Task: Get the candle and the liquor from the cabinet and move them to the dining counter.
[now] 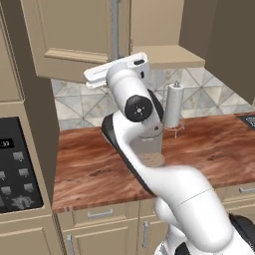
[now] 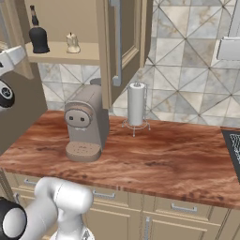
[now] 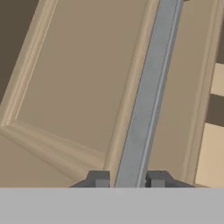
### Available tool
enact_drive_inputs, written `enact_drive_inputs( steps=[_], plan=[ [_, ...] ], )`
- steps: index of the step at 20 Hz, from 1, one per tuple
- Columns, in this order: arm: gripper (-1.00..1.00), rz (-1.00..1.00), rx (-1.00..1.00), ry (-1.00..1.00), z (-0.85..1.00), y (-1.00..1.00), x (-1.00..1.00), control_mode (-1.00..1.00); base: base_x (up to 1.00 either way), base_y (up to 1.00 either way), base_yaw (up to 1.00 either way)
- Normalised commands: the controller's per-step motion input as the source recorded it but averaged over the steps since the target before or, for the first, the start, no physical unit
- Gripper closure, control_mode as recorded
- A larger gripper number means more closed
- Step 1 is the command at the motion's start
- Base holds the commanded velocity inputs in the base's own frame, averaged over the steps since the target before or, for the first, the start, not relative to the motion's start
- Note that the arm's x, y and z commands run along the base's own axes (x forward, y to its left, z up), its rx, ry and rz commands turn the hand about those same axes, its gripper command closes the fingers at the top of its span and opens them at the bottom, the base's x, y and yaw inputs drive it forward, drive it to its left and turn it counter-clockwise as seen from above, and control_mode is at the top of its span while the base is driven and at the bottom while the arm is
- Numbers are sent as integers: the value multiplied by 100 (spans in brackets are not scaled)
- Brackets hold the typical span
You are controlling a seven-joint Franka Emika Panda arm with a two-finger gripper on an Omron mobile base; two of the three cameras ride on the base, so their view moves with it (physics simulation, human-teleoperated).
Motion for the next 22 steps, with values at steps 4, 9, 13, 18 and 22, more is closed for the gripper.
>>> enact_drive_inputs(
  steps=[4,9,13,18,22],
  plan=[
    [-100,1,6,0,-16,13,-73,-100,0,0,0],
    [-100,0,22,0,7,-1,-84,-100,0,0,0],
    [-100,0,31,1,26,-23,-83,-100,0,0,0],
    [-100,0,35,13,26,-57,-52,-100,0,0,0],
    [-100,3,30,23,9,-64,-30,-100,0,0,0]
  ],
)
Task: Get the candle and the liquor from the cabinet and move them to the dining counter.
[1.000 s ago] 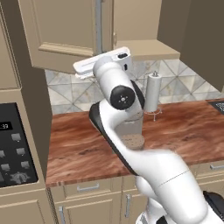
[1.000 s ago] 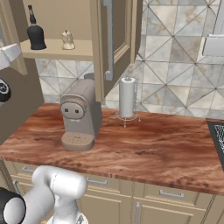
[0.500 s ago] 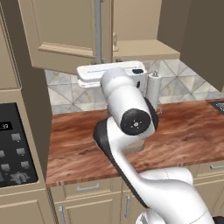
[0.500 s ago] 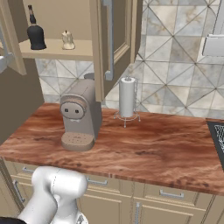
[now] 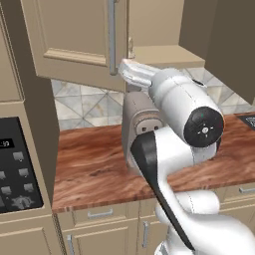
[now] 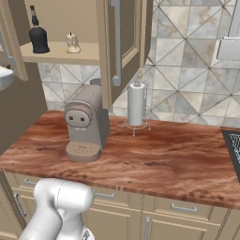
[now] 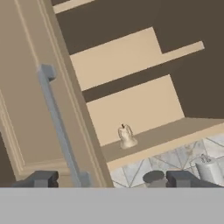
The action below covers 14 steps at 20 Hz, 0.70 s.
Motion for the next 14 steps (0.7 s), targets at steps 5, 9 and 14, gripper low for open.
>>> enact_drive_inputs(
  steps=[5,9,14],
  plan=[
    [-100,4,23,22,-46,-63,0,-100,0,0,0],
    [-100,7,18,18,-42,-57,6,-100,0,0,0],
    [-100,14,21,6,-25,-43,14,-100,0,0,0]
  ],
)
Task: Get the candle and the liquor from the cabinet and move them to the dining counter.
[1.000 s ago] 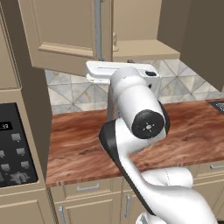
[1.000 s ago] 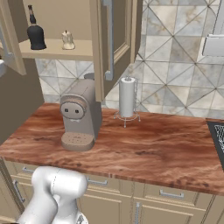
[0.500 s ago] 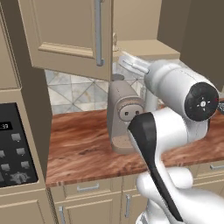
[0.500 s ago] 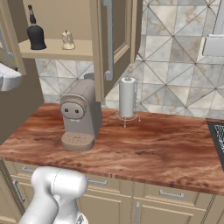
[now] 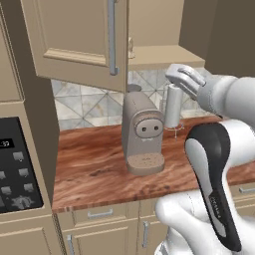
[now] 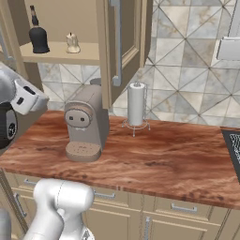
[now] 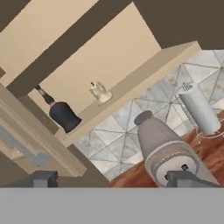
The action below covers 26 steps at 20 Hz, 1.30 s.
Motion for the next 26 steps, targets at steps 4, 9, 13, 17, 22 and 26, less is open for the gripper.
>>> enact_drive_inputs(
  steps=[4,9,13,17,22,26],
  plan=[
    [-100,16,23,10,0,-7,33,-100,0,0,0],
    [-100,10,20,13,0,11,56,-100,0,0,0],
    [-100,8,9,17,0,19,59,-100,0,0,0],
    [-100,8,10,12,0,32,57,-100,0,0,0],
    [-100,11,11,6,-4,30,51,-100,0,0,0],
    [-100,12,12,2,-11,38,54,-100,0,0,0]
  ],
)
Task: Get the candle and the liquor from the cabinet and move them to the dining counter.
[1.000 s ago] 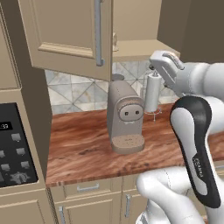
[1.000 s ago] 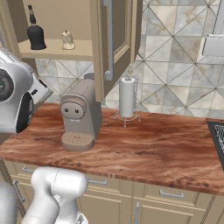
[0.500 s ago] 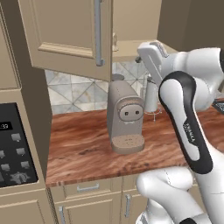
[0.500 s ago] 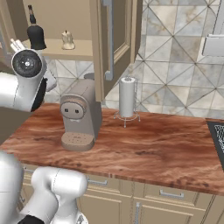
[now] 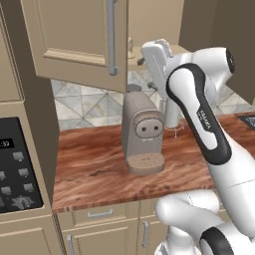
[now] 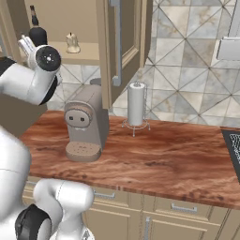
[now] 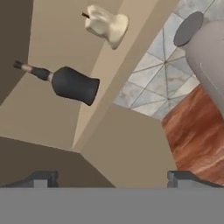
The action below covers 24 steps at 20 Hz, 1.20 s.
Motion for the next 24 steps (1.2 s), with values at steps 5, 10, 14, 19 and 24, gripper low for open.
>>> enact_drive_inputs(
  steps=[5,10,14,19,24],
  plan=[
    [-100,12,11,0,-14,31,52,-100,0,0,0],
    [-100,10,9,4,-9,32,49,-100,0,0,0],
    [-100,11,7,6,-3,34,33,-100,0,0,0],
    [-100,16,1,0,0,52,-14,-100,0,0,0],
    [-100,19,0,0,0,61,-46,-100,0,0,0]
  ],
)
